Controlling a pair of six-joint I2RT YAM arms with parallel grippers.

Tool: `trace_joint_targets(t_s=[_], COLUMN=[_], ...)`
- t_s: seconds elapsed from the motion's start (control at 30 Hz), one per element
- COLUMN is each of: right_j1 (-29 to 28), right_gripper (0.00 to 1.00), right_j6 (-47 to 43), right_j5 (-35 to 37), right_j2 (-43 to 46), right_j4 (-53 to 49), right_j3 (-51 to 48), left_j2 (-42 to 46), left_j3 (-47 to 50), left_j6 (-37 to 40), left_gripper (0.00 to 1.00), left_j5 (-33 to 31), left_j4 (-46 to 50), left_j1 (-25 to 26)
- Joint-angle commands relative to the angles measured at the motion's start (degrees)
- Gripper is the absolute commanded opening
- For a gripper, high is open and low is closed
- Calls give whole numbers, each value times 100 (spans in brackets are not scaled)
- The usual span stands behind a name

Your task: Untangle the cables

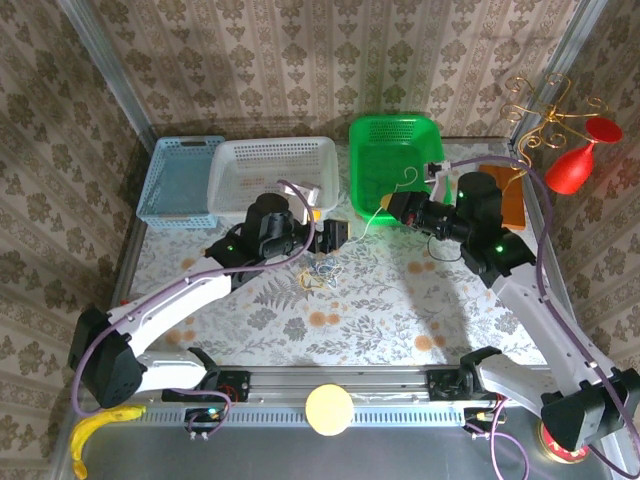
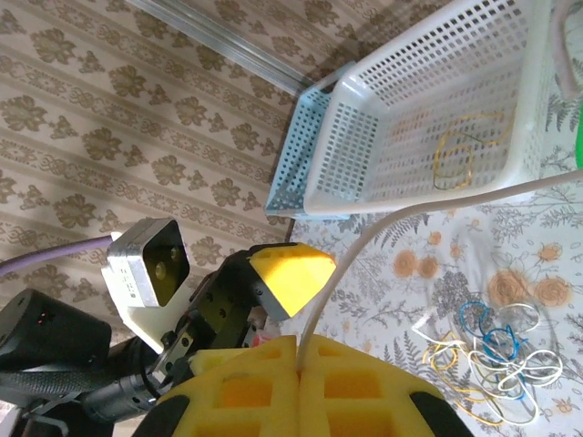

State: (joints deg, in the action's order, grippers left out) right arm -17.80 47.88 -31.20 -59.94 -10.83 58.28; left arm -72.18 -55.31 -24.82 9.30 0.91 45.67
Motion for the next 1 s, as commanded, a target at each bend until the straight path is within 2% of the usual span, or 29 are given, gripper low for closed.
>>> trace_joint_targets(t_s=[0.0,0.8,0.97], right_j1=[-87,-503,-505], right_gripper=[0,0,0], right_j6=[-147,-182,-193], right_j5=[181,394,395], right_j2=[-107,-449,-448], right_j4=[208,352,353], right_j3=[-63,-79,-89], left_j2=[-132,-880,-1005], left_j3=[-256,-222,-210], left_j6=[151,-9,-23], left_gripper=[90,59,58], left_j5=[-334,36,98], left_j4=[498,299,252], left_j1=[34,135,157])
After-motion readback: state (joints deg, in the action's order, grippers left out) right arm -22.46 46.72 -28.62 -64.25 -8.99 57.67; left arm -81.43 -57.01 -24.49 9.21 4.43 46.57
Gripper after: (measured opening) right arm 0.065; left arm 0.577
